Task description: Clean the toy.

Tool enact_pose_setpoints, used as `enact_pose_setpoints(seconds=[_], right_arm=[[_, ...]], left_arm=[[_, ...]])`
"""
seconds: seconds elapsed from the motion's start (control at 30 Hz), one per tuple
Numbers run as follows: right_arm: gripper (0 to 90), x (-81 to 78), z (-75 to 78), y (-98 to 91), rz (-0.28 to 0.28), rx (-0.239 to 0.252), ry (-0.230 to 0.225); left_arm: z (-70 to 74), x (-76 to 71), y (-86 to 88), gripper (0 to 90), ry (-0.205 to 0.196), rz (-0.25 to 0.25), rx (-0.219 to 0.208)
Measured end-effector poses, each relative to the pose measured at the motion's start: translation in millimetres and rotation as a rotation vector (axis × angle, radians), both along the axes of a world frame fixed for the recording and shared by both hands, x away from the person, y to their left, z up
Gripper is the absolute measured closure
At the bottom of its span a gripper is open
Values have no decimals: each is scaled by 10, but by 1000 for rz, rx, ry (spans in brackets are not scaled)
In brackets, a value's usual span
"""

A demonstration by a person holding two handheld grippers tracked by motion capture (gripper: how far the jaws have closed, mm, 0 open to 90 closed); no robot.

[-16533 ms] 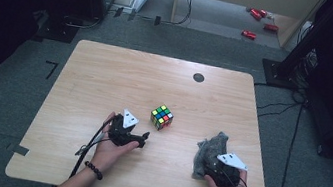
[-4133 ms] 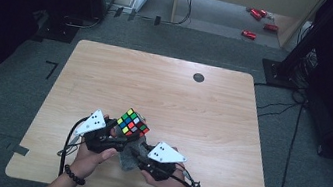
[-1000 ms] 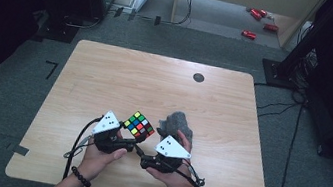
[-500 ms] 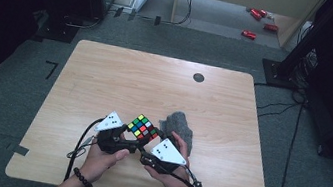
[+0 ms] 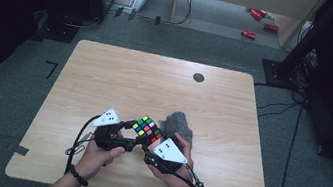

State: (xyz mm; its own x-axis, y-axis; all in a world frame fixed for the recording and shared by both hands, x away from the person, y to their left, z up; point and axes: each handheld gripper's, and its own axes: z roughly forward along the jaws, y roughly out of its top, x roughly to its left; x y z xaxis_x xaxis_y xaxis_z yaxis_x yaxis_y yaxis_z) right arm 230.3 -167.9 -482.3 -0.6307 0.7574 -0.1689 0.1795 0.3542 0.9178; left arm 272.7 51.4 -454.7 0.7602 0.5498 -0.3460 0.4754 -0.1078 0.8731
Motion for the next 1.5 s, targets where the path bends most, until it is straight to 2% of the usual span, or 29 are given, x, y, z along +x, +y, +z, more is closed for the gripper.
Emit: enact_pose_setpoints(seconds=[0.1,0.23,0.33,0.43,0.53,0.73,0.8,0.87,0.97,1.23,1.3,1.37,1.5], right_arm=[[343,49,-20,-59,-37,-1,30],[343,103,-1,-149,-76,10,69],[343,118,48,-220,-85,32,74],[343,124,107,-287,-87,54,74],[342,117,155,-340,-90,81,76],[343,88,246,-376,-72,109,75],[342,80,272,-380,-53,124,85],[342,67,287,-374,-38,132,92],[342,54,297,-350,-29,132,96],[342,43,311,-321,-11,154,131],[342,42,314,-315,-4,162,145],[342,41,313,-303,4,164,156],[342,38,313,-275,26,165,188]], left_arm=[[11,14,62,260,-17,5,2],[-6,18,101,215,-47,4,41],[-44,29,99,199,-60,10,85],[-89,41,81,206,-54,12,116],[-120,33,55,201,-76,8,156],[-182,20,3,207,-103,5,199],[-204,14,-25,214,-110,10,228],[-225,-3,-50,229,-132,6,249],[-245,-34,-88,307,-179,5,258],[-317,-86,-177,289,-271,-23,340],[-328,-92,-193,300,-280,-20,364],[-332,-98,-196,296,-287,-24,369],[-320,-122,-193,275,-325,-31,368]])
